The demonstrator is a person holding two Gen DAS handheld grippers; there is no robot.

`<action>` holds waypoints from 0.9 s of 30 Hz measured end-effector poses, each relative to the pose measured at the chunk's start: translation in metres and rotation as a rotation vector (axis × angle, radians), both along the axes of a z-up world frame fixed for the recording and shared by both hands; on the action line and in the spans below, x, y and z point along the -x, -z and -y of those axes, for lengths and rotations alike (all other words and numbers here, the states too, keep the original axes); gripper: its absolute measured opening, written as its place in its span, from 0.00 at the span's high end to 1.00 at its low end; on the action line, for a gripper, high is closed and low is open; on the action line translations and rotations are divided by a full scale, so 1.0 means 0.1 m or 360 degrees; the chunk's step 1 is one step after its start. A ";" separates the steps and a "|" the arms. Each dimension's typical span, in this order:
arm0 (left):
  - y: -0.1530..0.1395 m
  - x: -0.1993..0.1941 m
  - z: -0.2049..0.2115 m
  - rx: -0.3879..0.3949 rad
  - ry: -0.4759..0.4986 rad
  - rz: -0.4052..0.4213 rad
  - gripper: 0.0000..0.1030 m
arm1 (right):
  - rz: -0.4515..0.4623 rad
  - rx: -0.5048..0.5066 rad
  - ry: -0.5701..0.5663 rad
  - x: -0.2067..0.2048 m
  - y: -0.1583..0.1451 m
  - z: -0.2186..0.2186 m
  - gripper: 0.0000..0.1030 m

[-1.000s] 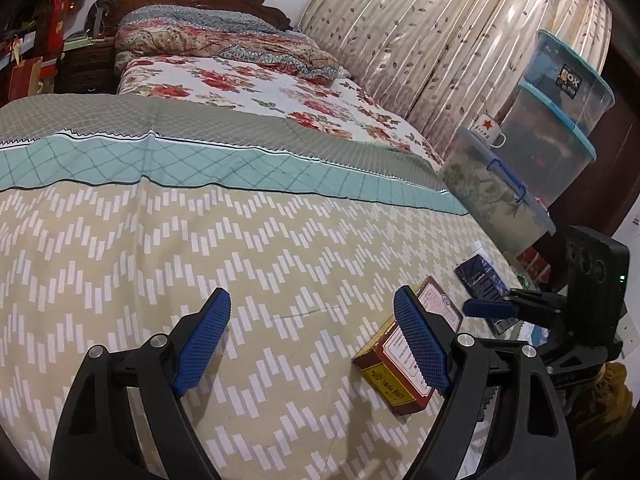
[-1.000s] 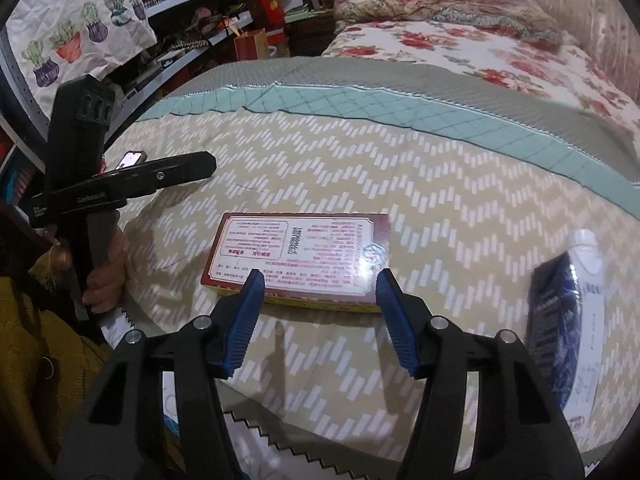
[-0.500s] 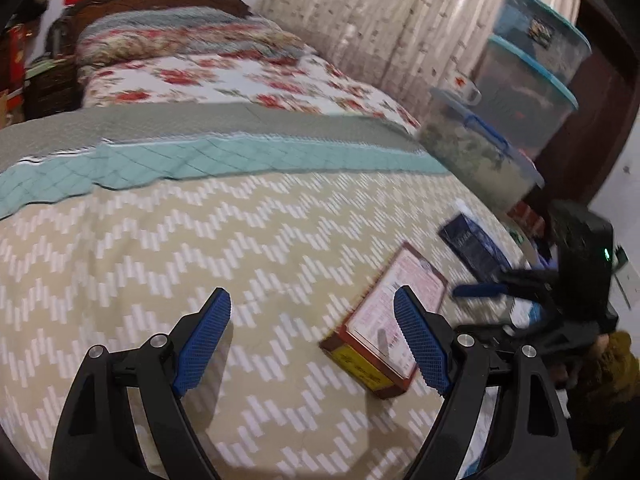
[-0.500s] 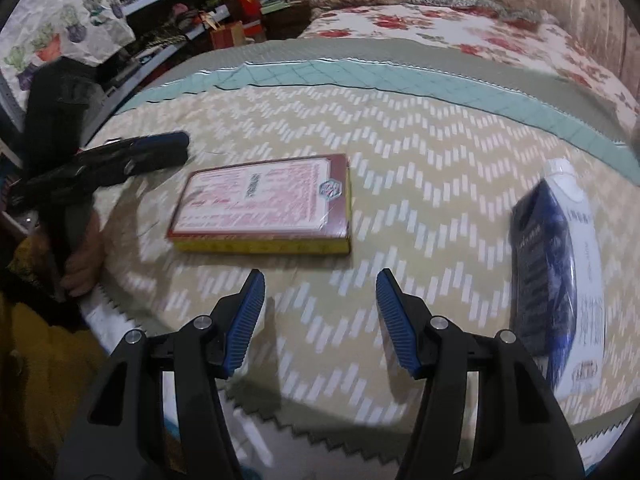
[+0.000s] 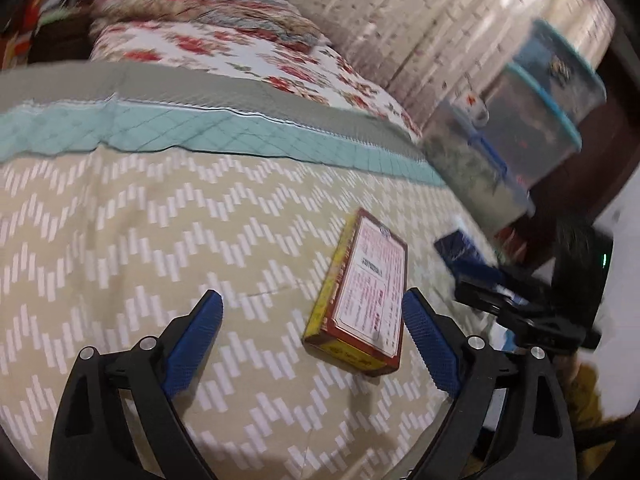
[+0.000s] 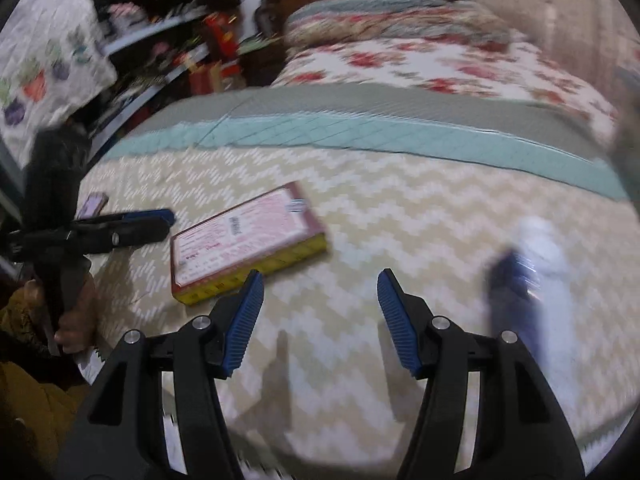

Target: Collect trash

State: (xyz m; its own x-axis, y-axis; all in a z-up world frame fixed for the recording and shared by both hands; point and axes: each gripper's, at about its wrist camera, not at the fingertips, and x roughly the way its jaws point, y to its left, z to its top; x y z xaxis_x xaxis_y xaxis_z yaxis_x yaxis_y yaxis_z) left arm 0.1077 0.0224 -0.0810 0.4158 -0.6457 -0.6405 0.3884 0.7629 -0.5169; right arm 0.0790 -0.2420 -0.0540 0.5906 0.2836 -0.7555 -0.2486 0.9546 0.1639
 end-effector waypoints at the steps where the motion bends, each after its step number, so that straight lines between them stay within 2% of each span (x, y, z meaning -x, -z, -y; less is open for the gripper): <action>1: -0.01 -0.01 -0.03 0.0010 -0.0015 -0.0009 0.15 | 0.0032 -0.0011 0.0055 0.11 -0.05 0.11 0.39; 3: -0.04 0.00 -0.01 -0.0024 -0.0031 -0.0004 0.15 | 0.0095 -0.0005 0.0161 0.30 -0.14 0.30 0.30; 7: -0.15 0.04 0.19 -0.0060 0.0036 0.0017 0.14 | 0.0179 0.0045 0.0367 0.63 -0.19 0.73 0.20; 10: -0.25 0.12 0.52 -0.0243 0.0112 0.0123 0.13 | 0.0141 -0.0003 0.0487 0.66 -0.08 1.00 0.16; 14: -0.21 0.17 0.89 -0.0498 0.0159 0.0219 0.13 | 0.0117 -0.0062 0.0513 0.62 0.08 1.12 0.16; 16: -0.13 0.16 0.98 -0.0590 0.0149 0.0210 0.16 | 0.0123 -0.0019 0.0481 0.55 0.15 1.09 0.15; 17: -0.09 0.14 1.01 -0.0626 0.0149 0.0198 0.31 | 0.0125 0.0010 0.0469 0.52 0.17 1.08 0.15; 18: -0.03 0.12 1.06 -0.0667 0.0164 0.0173 0.38 | 0.0126 0.0034 0.0456 0.49 0.20 1.07 0.15; 19: -0.04 0.13 1.07 -0.0669 0.0158 0.0186 0.39 | 0.0104 0.0047 0.0409 0.42 0.26 1.04 0.18; 20: -0.05 0.11 1.10 -0.0668 0.0170 0.0170 0.42 | 0.0073 0.0044 0.0378 0.39 0.31 1.03 0.44; 21: -0.06 0.10 1.14 -0.0664 0.0180 0.0151 0.43 | 0.0054 0.0049 0.0362 0.35 0.35 1.01 0.48; 24: -0.19 0.06 1.33 -0.0607 0.0213 0.0142 0.44 | 0.0135 -0.0047 0.0400 0.40 0.34 1.16 0.49; 27: -0.35 0.03 1.66 -0.0552 0.0289 0.0183 0.44 | 0.0213 -0.0147 0.0555 0.56 0.34 1.52 0.50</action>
